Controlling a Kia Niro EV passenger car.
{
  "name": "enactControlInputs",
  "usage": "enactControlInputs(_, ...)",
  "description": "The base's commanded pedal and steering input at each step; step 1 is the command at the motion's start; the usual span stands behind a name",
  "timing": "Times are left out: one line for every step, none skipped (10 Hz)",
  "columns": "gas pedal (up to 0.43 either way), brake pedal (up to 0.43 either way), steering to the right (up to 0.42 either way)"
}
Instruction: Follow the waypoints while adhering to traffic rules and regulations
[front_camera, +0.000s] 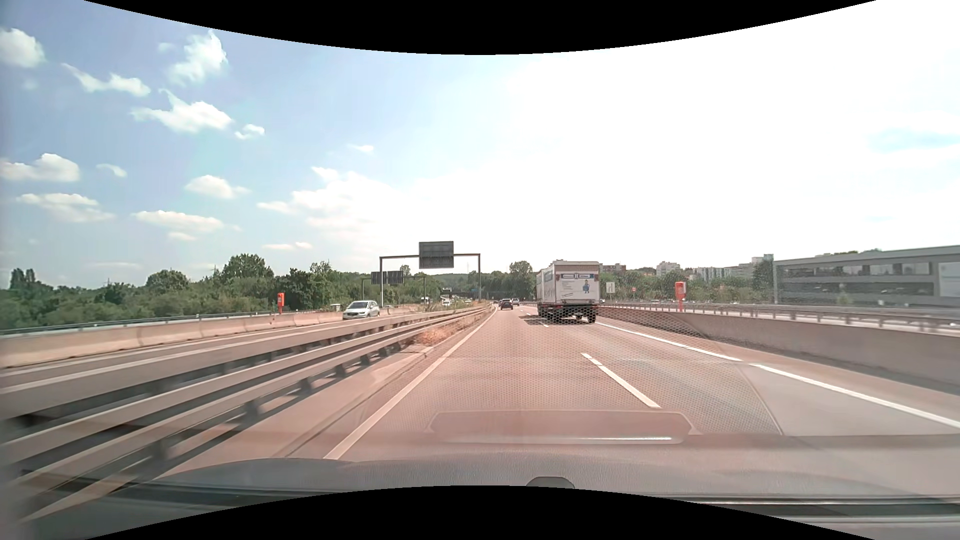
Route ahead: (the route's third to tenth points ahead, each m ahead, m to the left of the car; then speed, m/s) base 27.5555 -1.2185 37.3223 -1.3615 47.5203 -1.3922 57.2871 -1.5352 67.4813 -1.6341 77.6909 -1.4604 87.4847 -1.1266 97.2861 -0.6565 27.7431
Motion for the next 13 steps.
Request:
enactControlInputs(0.130,0.000,-0.004)
enactControlInputs(0.130,0.000,-0.005)
enactControlInputs(0.130,0.000,-0.004)
enactControlInputs(0.130,0.000,-0.005)
enactControlInputs(0.130,0.000,-0.005)
enactControlInputs(0.130,0.000,-0.005)
enactControlInputs(0.130,0.000,-0.005)
enactControlInputs(0.130,0.000,-0.005)
enactControlInputs(0.130,0.000,-0.005)
enactControlInputs(0.130,0.000,-0.005)
enactControlInputs(0.130,0.000,-0.006)
enactControlInputs(0.130,0.000,-0.006)
enactControlInputs(0.130,0.000,-0.006)
